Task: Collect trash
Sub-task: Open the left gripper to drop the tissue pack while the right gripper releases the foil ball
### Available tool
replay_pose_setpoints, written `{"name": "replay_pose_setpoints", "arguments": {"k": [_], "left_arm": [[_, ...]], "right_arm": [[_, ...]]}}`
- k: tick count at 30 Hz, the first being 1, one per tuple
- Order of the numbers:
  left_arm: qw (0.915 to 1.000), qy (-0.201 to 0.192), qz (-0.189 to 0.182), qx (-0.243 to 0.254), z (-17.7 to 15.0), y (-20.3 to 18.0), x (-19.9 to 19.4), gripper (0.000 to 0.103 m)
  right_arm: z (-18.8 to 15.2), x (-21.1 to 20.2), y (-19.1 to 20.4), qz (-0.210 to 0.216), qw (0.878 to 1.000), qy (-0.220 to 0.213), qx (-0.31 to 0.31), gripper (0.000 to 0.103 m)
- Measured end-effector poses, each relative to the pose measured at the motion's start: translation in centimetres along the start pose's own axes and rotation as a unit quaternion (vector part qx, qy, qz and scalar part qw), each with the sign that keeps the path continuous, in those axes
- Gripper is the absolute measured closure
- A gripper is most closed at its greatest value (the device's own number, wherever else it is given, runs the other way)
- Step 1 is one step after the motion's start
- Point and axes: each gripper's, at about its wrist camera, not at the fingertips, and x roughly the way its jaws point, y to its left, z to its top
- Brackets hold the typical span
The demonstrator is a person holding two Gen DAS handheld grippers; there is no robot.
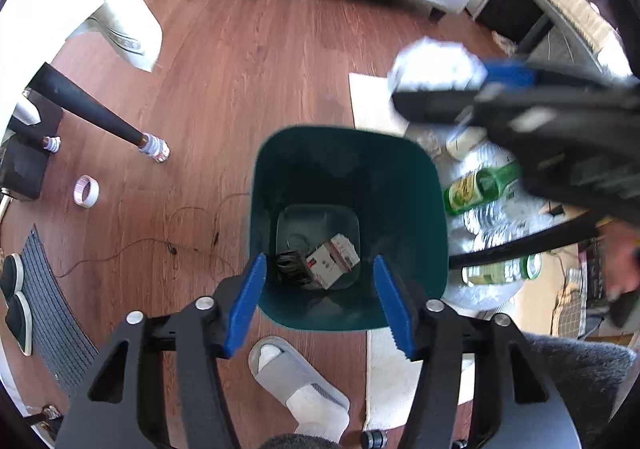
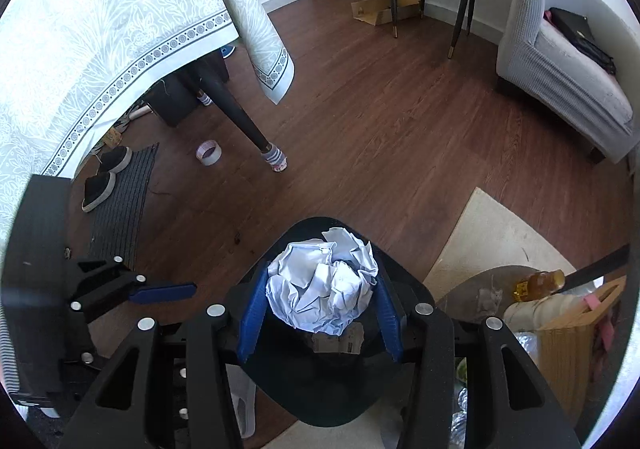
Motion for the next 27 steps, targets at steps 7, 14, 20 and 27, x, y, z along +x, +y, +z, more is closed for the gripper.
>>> {"name": "replay_pose_setpoints", "arguments": {"k": [7, 14, 20, 27], "left_arm": [[0.9969, -0.071, 0.015, -0.031, 0.9, 0.7, -3.8, 0.058], [0.9874, -0.149, -0.001, -0.054, 2.4, 1.0, -8.5, 0.066], [0.9792, -0.195, -0.022, -0.052, 3.0, 0.0, -11.3, 0.068], [0.9767, -0.207, -0.027, -0.051, 3.4, -0.8, -12.5, 0.068]], "right_arm": [[-0.4, 3.7, 0.2, -0.011, 0.999, 0.039, 0.008, 0.054], [-1.4, 6.4, 1.7, -0.022, 0.997, 0.079, -0.015, 0.053], [-2.6, 8.1, 2.5, -0.014, 0.993, 0.116, -0.031, 0.053], [-4.0, 8.8, 3.3, -0.013, 0.988, 0.143, -0.056, 0.052]]}}
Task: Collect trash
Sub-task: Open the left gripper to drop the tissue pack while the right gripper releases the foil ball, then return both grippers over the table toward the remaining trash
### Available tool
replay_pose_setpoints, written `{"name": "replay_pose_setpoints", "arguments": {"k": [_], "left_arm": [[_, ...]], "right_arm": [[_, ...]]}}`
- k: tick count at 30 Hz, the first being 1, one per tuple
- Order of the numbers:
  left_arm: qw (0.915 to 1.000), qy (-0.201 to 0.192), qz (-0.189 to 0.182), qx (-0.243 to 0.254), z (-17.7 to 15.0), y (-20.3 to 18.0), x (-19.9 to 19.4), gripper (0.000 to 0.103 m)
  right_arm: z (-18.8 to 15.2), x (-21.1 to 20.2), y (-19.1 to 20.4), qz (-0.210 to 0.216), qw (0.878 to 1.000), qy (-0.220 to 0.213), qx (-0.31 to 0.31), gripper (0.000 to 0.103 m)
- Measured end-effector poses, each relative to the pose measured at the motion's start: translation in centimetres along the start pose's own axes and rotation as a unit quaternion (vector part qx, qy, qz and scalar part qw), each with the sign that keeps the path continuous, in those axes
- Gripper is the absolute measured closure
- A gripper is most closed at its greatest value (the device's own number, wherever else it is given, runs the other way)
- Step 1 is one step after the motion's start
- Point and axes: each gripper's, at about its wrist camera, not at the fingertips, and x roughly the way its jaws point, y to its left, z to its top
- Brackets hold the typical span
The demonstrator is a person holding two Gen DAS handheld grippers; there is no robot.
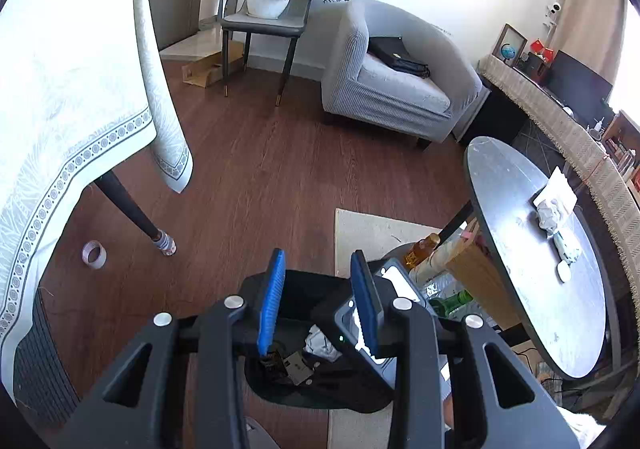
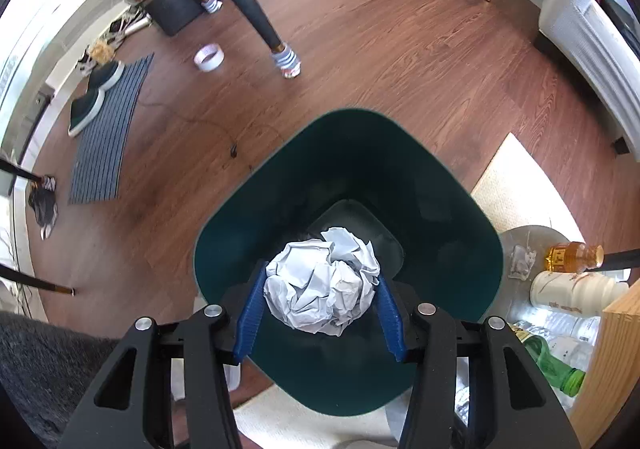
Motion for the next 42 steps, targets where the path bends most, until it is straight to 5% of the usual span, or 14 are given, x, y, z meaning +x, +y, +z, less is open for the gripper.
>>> {"name": "replay_pose_setpoints", "arguments": {"k": [5, 15, 21, 32, 42], "left_arm": [[0.9999, -0.015, -0.003, -0.001, 0.5, -0.7, -1.0, 0.068], [0.9992, -0.04, 0.001, 0.001, 1.7, -2.1, -2.0, 0.065], [0.9987, -0.051, -0.005, -0.01, 2.3, -3.1, -2.4, 0.065], [0.9967, -0.081, -0.001, -0.004, 3.2, -5.1, -3.4, 0.061], [0.9927, -0.119, -0.014, 0.012, 3.6, -7.8, -4.8, 0.053]], "right_arm": [[-0.7, 0.0, 0.0, 0.004, 1.0, 0.007, -0.004, 0.043], [-1.8, -2.8, 0.1, 0.021, 0.999, -0.025, -0.013, 0.042], [-2.3, -6.7, -0.8, 0.053, 0.995, -0.079, 0.003, 0.042], [-3.8, -14.3, -3.0, 0.037, 0.984, -0.174, 0.021, 0.044], [-6.5, -21.4, -4.8, 0.052, 0.962, -0.267, 0.01, 0.044]]}}
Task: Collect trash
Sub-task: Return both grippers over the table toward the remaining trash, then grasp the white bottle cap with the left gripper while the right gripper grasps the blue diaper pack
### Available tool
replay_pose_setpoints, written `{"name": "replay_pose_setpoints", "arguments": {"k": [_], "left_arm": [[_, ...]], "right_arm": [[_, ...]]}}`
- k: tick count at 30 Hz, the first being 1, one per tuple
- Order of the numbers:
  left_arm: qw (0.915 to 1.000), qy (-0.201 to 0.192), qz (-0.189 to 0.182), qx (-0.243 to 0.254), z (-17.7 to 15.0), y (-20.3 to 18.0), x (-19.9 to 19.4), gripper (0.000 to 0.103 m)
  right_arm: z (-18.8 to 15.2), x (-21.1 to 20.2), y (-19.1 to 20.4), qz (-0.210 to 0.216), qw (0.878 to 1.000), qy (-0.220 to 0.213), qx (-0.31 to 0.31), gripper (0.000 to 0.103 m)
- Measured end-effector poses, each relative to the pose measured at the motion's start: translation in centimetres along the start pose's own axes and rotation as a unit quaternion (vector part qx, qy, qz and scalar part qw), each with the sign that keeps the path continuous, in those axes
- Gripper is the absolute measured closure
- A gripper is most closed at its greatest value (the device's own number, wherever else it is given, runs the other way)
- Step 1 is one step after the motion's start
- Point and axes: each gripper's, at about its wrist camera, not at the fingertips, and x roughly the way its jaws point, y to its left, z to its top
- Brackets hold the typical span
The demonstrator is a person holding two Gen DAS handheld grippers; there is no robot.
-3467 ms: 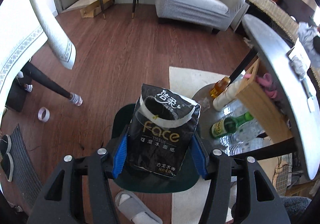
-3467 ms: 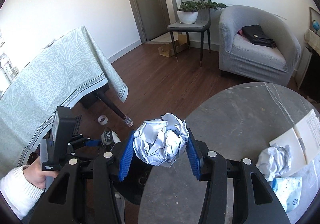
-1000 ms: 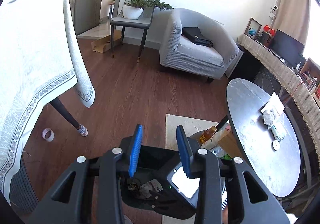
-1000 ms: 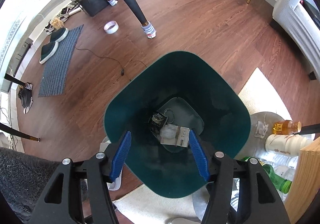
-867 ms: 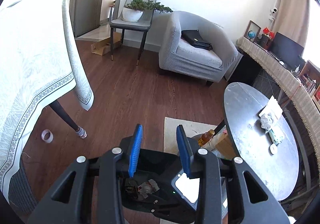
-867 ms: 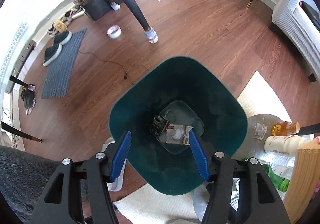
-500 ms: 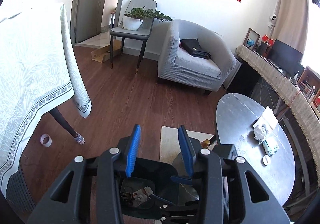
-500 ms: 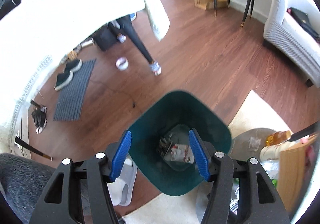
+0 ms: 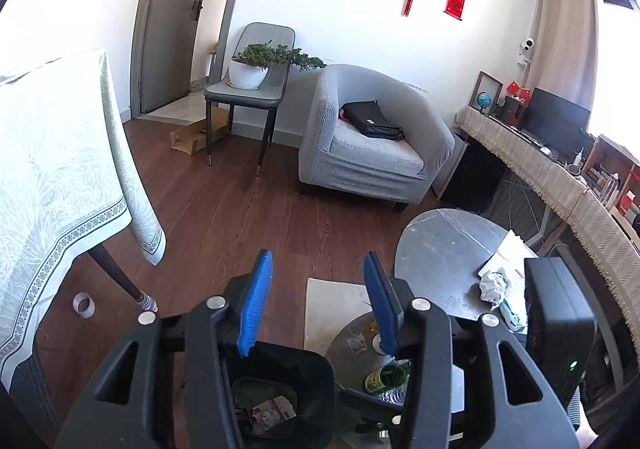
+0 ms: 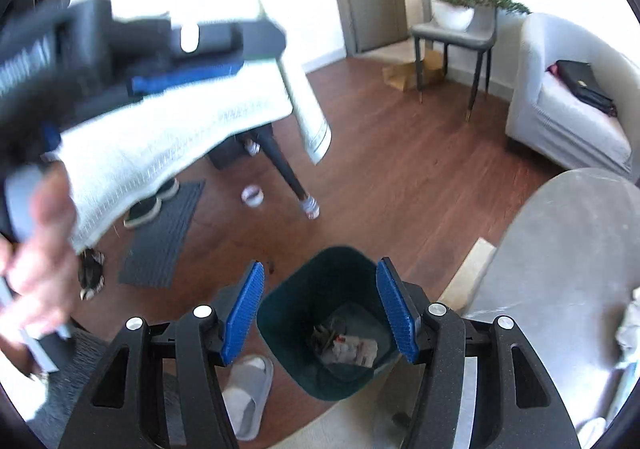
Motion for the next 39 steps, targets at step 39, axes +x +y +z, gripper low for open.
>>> {"name": "replay_pose_setpoints", "arguments": {"k": [39], "left_arm": [[0.9605, 0.134, -0.146, 0.195, -10.6, -22.7, 11.5, 0.03]], "right_arm": [[-10.9, -15.4, -18.9, -0.246, 0.951, -0.047, 0.181, 0.02]]}}
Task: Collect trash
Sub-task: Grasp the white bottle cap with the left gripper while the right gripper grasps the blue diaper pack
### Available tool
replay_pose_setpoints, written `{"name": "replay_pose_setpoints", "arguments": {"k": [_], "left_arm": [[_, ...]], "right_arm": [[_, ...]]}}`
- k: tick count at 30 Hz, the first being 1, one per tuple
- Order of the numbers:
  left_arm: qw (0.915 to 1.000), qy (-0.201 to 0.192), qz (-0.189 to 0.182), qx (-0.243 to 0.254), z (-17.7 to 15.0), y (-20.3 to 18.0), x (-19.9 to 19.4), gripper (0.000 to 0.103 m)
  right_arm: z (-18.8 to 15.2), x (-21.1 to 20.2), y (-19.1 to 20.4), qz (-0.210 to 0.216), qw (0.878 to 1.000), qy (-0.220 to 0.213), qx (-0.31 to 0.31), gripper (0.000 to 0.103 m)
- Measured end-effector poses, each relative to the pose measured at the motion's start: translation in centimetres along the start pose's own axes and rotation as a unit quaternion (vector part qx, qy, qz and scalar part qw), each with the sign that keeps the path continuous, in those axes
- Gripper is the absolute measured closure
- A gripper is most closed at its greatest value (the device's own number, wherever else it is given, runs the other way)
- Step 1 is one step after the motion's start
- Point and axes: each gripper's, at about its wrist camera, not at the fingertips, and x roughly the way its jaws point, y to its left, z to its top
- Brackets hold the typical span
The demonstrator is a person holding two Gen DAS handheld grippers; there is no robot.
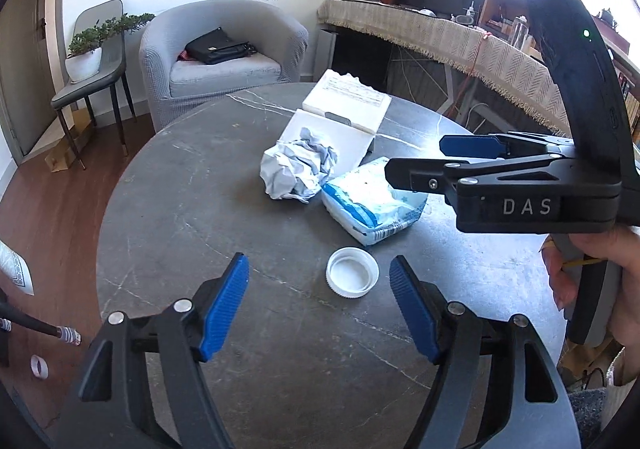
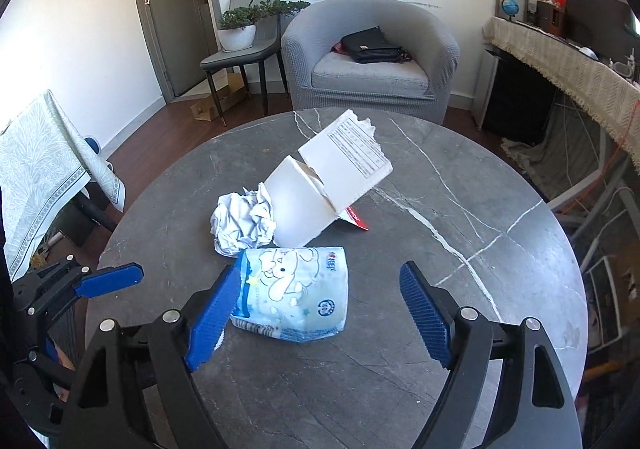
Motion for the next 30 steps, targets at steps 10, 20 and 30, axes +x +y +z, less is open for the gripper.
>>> {"name": "replay_pose_setpoints", "arguments": {"k": [10, 20, 30], "left_arm": [[0.9994, 0.027, 0.01, 0.02, 0.3, -2.2, 2.5, 0.045], [0.9994, 0.024, 0.026, 0.005, 0.3, -1.2, 2.2, 0.07], [0.9991, 0.013, 0.032, -0.027, 0.3, 1.4, 0.5, 0.07]], "right_arm": [[-0.7, 0.4, -1.7, -0.001, 1.0, 0.014, 0.014, 0.02], [-0.8, 1.0, -0.6, 0.005, 1.0, 0.023, -0.003, 0.017], [-0.8, 2.5, 1.1, 0.011, 0.999, 0.043, -0.026, 0.015]]}}
